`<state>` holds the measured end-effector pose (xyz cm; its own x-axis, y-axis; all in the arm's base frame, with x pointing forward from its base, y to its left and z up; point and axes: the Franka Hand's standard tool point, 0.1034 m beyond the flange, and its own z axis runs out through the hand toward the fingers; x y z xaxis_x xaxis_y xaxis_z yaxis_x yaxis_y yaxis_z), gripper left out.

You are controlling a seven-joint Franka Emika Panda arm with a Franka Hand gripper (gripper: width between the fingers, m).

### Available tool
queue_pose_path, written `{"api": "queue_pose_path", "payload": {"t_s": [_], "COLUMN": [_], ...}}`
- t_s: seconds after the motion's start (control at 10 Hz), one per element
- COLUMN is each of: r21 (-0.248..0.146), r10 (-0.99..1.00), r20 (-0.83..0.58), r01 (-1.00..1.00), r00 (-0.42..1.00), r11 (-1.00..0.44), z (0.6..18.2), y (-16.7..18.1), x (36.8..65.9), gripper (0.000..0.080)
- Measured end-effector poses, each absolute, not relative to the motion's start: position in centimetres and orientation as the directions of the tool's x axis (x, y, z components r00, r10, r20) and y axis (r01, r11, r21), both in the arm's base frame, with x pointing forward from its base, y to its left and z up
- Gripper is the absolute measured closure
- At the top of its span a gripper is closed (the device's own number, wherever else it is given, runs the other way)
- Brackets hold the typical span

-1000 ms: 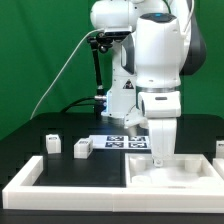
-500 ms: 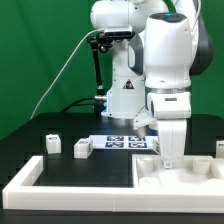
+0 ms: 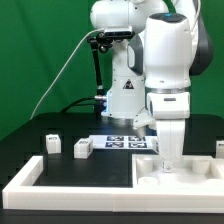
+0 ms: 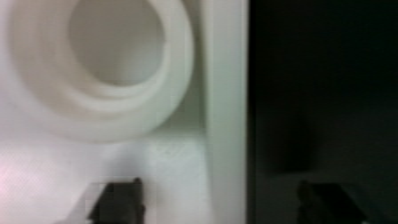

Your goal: Assemble one leg

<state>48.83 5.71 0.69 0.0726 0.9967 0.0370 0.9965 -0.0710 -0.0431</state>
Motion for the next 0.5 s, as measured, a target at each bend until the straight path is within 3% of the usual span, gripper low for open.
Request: {"api": "queue_pose_path", "payload": {"t_s": [0.1,0.2,0.5], "r21": [-0.043,-0.043,-0.043], "r10": [0.997,0.997,0.997], "r20": [0.037,0.037,0.037], "r01": [0.997,0.997,0.996], "r00": [0.073,0.073,0.073], "r11": [-0.071,-0.071,-0.072], "z": [0.69,0.69,0.69], "y": [5.70,5.69,5.68], "x": [48.83,48.83,48.83], "gripper": [0.0215,0.0170,0.0154]}}
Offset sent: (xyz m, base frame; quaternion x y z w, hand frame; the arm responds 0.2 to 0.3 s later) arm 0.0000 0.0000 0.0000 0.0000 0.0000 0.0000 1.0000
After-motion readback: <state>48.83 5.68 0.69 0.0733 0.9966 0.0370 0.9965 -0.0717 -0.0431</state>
